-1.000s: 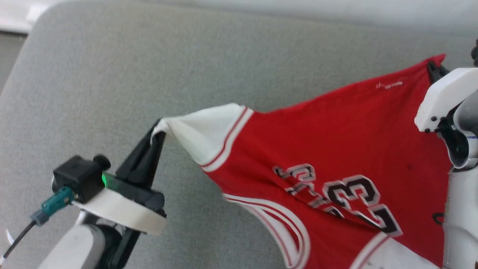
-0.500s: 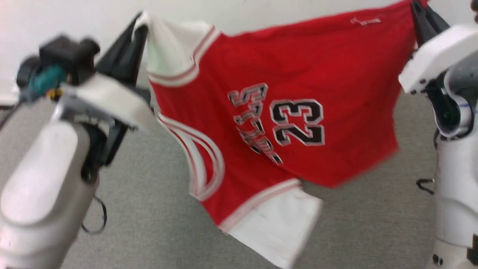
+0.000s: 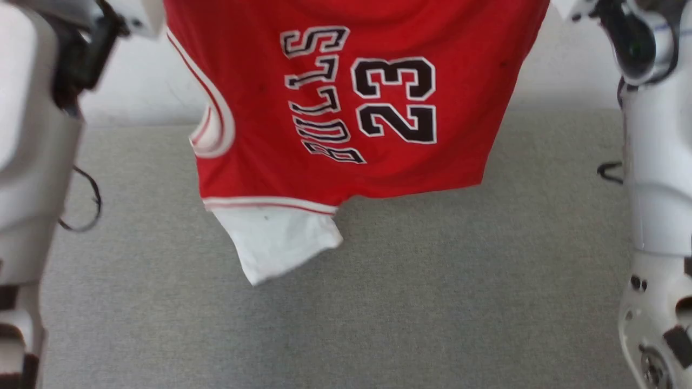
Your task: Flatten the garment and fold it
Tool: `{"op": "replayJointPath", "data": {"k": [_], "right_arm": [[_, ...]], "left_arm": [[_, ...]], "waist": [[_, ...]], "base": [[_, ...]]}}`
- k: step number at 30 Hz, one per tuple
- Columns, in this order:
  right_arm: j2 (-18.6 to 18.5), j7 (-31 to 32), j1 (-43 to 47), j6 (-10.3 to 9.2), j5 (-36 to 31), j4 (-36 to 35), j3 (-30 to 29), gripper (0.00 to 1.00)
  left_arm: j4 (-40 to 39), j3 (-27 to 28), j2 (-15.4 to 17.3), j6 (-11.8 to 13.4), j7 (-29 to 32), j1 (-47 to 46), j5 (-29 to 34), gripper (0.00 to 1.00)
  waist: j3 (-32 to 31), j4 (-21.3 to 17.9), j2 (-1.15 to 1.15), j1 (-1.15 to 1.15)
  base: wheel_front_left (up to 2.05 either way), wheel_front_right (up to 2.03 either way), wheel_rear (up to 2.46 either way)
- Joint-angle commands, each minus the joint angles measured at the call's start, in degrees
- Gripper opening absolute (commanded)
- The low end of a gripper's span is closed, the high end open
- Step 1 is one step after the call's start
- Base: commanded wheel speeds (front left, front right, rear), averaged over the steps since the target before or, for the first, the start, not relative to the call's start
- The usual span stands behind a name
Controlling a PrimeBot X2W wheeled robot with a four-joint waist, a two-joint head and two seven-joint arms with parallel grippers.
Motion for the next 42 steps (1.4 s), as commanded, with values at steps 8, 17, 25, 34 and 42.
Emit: {"op": "replayJointPath", "data": {"k": [8,17,25,34,42], "right_arm": [[0.1,-2.6,-10.5,-0.04,-4.6,9.3,-0.8,0.00],[0.1,-6.2,-20.2,-0.04,-9.8,13.4,-2.6,0.00],[0.1,-10.2,-27.8,-0.04,-14.4,15.0,-4.3,0.00],[0.1,-12.8,-28.5,-0.04,-19.7,13.3,-6.8,0.00],[0.1,-17.1,-22.6,-0.04,-17.7,12.6,-4.3,0.00]], "left_arm": [[6.0,0.6,1.6,-1.7,-2.6,-11.4,3.0,0.00],[8.8,1.3,1.9,-3.8,-9.4,-21.5,4.3,0.00],[11.9,1.3,1.9,-5.8,-18.4,-29.2,4.1,0.00],[11.7,0.5,1.3,-6.7,-24.7,-29.8,2.3,0.00],[2.4,5.0,1.3,-6.9,-25.0,-18.0,1.4,0.00]], "waist": [[10.7,-2.9,0.00,0.00],[21.8,-2.1,0.00,0.00],[30.2,-1.0,0.00,0.00],[38.3,0.6,0.00,0.00],[38.4,1.3,0.00,0.00]], "base": [[0.00,0.00,0.00],[0.00,0.00,0.00],[0.00,0.00,0.00],[0.00,0.00,0.00],[0.00,0.00,0.00]]}}
